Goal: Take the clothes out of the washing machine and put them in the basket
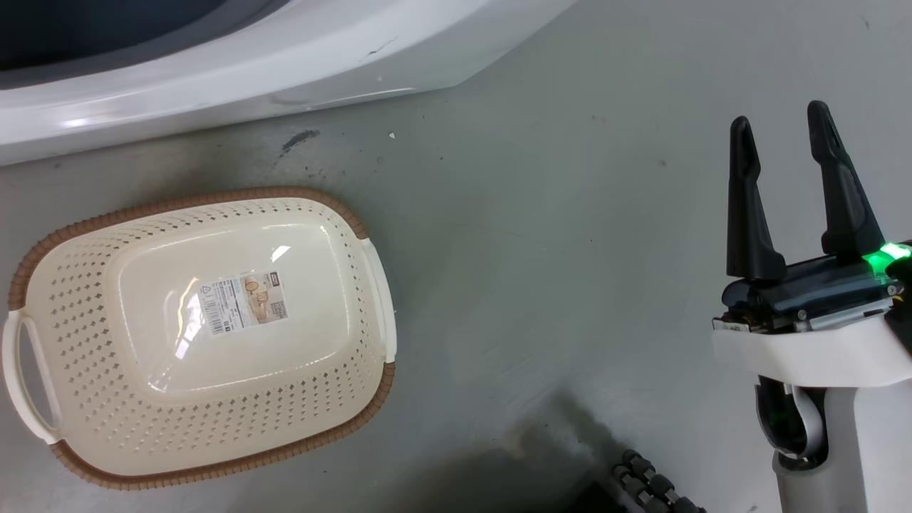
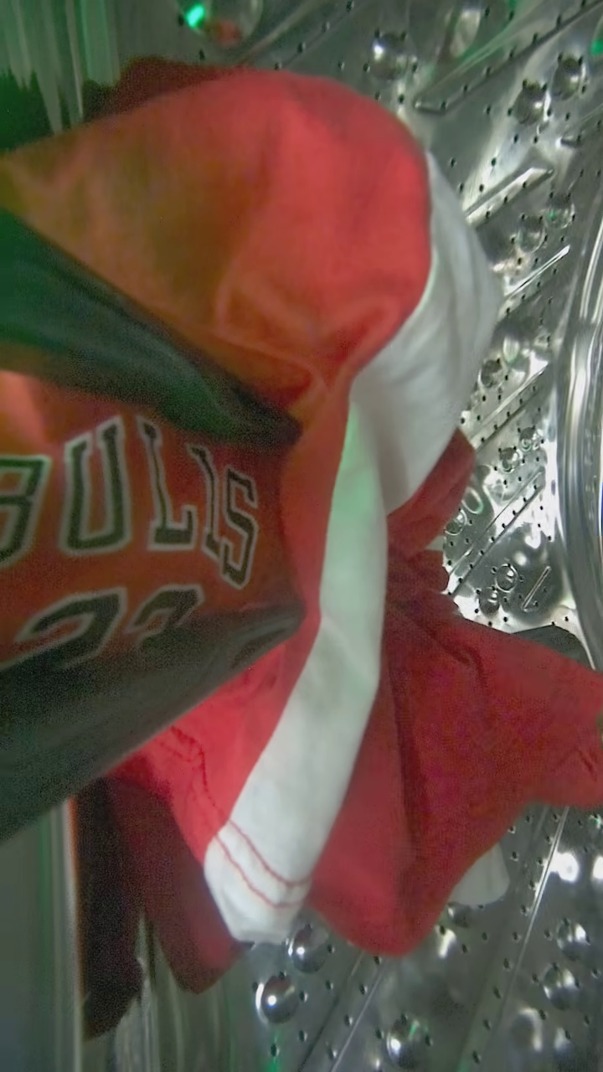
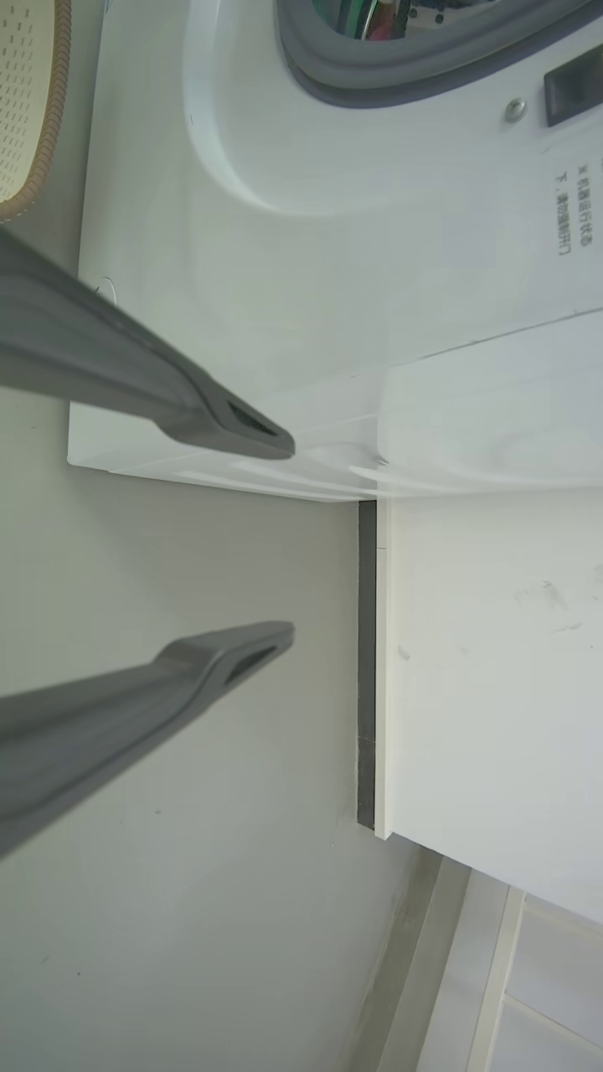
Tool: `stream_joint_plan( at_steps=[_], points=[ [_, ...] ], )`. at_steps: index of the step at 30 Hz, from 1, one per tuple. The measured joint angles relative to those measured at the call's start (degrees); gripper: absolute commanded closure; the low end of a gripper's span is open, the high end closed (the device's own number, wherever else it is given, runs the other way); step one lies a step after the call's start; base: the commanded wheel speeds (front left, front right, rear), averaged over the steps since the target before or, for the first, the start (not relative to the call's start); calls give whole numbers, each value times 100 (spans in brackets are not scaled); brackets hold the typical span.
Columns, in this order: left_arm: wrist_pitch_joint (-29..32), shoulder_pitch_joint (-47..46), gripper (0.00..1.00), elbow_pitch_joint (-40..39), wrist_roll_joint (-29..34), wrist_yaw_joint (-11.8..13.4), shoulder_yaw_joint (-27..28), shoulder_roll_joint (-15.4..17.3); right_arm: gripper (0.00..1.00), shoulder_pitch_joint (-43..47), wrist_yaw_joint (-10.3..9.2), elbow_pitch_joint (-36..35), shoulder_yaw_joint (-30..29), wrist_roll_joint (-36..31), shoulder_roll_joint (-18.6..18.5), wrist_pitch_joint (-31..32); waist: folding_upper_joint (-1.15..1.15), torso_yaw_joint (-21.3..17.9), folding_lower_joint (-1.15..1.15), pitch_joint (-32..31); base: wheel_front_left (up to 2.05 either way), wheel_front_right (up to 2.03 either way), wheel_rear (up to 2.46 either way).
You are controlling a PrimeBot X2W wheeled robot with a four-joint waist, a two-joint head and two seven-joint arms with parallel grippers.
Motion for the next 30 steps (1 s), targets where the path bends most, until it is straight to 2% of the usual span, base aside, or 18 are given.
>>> stream_joint_plan(
  at_steps=[12,13,14,30],
  points=[
    [439,-107,0,82,-112,14,-65,-70,0,-67,0,-46,-2,42,0,0,0,-19,0,140,0,0,0],
    [443,-107,86,85,-112,-14,-83,-68,0,-69,0,-47,-3,42,0,0,0,-18,0,141,0,0,0],
    [383,-105,100,86,-104,-14,-118,-65,0,-71,0,-48,-7,42,0,0,0,-15,-1,142,0,0,0],
    [-594,101,100,74,-216,-69,-258,38,0,-82,0,0,29,38,0,0,0,2,0,-198,0,0,0]
  ],
)
